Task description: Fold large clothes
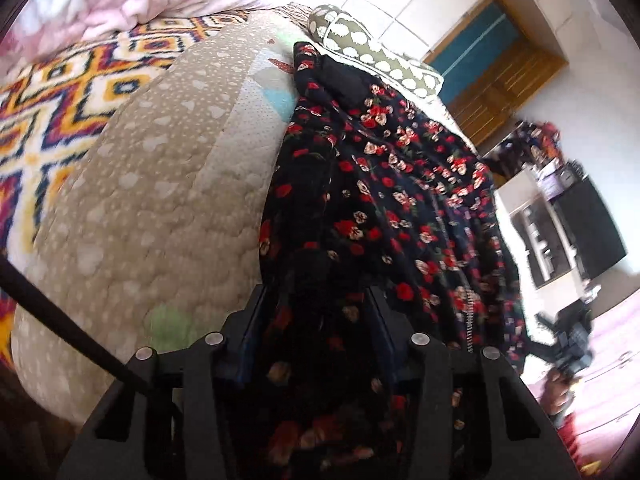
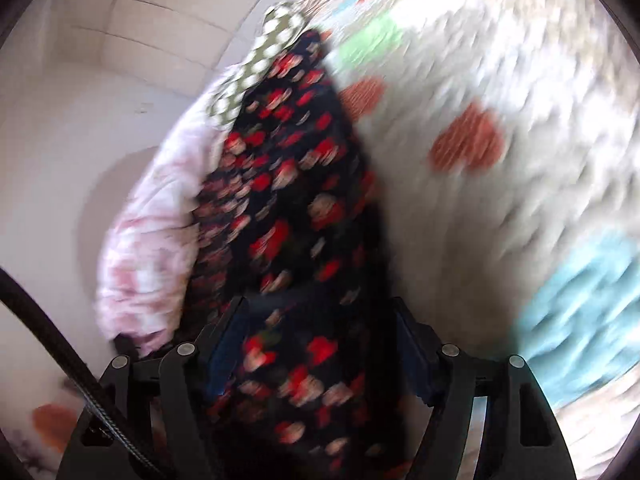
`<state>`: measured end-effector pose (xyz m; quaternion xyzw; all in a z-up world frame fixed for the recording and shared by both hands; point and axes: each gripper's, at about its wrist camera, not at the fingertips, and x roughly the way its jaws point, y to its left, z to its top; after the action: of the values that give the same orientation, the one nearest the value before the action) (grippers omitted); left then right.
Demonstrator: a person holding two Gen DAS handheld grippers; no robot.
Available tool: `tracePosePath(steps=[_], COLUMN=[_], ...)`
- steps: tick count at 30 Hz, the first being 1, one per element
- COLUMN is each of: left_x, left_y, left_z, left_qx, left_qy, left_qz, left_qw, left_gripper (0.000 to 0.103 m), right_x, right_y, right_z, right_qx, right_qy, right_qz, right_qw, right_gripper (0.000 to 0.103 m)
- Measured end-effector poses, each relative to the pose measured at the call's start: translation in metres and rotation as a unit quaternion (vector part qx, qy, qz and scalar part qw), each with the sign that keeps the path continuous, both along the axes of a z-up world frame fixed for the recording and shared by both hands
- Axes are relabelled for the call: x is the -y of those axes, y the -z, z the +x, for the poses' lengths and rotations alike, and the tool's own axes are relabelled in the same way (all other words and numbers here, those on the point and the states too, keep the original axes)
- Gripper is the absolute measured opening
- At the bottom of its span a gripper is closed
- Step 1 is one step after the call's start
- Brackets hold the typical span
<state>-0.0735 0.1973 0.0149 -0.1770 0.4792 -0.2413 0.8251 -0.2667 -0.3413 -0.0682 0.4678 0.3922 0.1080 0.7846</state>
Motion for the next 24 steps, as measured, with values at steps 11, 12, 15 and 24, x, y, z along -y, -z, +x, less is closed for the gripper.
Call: tracePosePath(steps=[11, 12, 15, 24], left_x=[-0.023, -0.023, -0.023, -0.016], left_y=[0.001, 0.001, 0.002, 0.005], left_z=[-0.05, -0.053, -0.064, -0.073], left_qx=[0.011, 0.014, 0.025, 0.044], left_qy=[0.003, 0.003, 0.004, 0.003], left_qz=[-0.016, -0.014, -0.001, 0.033], left_qw=[0.9998, 0.9998, 0.9997, 0.9985], left_gripper=[0.046, 0.046, 0.046, 0.046], right_x=[-0.05, -0.051, -0.056, -0.086], right_y=[0.01, 0.011, 0.01, 0.013], right_z=[-0.035, -0.037, -0.043, -0.045], right_qx=[0.015, 0.014, 0.014, -0.004], right_qy=[-0.05, -0.048, -0.057, -0.088], right_qz=[-0.009, -0.007, -0.012, -0.066], right_qw=[0.999, 0.999, 0.998, 0.994], right_gripper=[0.059, 0.058, 0.055, 0.055])
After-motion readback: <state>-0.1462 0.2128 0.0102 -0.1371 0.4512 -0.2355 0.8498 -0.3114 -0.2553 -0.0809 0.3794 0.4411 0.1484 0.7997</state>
